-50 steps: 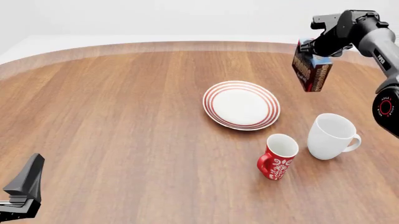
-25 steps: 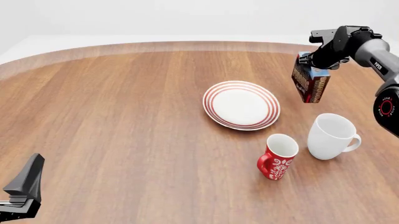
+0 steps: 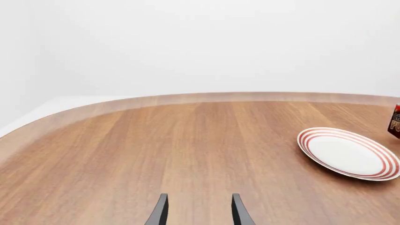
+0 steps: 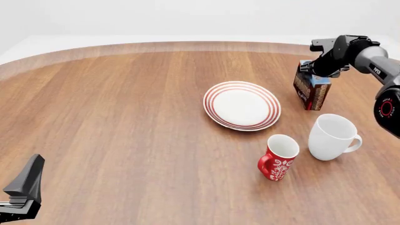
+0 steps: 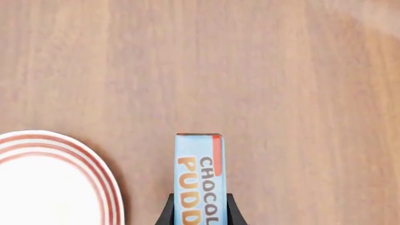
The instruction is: Put the chocolate pudding to the right of the plate.
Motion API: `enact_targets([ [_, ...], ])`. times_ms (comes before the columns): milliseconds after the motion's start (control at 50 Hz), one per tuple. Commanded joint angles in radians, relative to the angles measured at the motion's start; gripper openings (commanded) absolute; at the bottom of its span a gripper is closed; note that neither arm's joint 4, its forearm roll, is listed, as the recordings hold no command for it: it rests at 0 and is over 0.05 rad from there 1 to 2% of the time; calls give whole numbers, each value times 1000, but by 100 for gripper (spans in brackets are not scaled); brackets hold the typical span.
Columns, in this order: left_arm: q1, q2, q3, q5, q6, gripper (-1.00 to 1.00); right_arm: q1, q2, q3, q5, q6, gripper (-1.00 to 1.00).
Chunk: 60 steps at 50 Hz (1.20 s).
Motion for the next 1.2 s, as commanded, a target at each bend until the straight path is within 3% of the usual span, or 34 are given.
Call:
enact_targets([
  [20, 0, 0, 0, 0, 0, 100, -2, 13, 3, -10, 13, -100],
  [400, 0, 0, 0, 0, 0, 100, 0, 32, 9, -15, 7, -100],
  [420, 0, 0, 0, 0, 0, 100, -4, 30, 5, -10, -8, 100],
  [520, 0, 0, 0, 0, 0, 100, 1, -11, -33, 29, -29, 100],
  [640, 0, 0, 0, 0, 0, 100, -8, -70, -158, 155, -82, 100],
  [680, 0, 0, 0, 0, 0, 100, -5, -84, -271, 243, -93, 100],
  [740, 0, 0, 0, 0, 0, 100, 2, -45, -552, 426, -111, 100],
  [800, 0, 0, 0, 0, 0, 100, 3, -2, -643, 474, -111, 100],
  [900, 0, 0, 0, 0, 0, 100, 3, 10, -670, 488, -111, 100],
  [920, 0, 0, 0, 0, 0, 100, 38, -368, -589, 515, -174, 100],
  [1020, 0, 0, 0, 0, 0, 100, 66, -591, -600, 515, -197, 100],
  [1100, 0, 0, 0, 0, 0, 100, 80, -697, -600, 515, -243, 100],
  [1200, 0, 0, 0, 0, 0, 100, 96, -722, -570, 515, -261, 100],
])
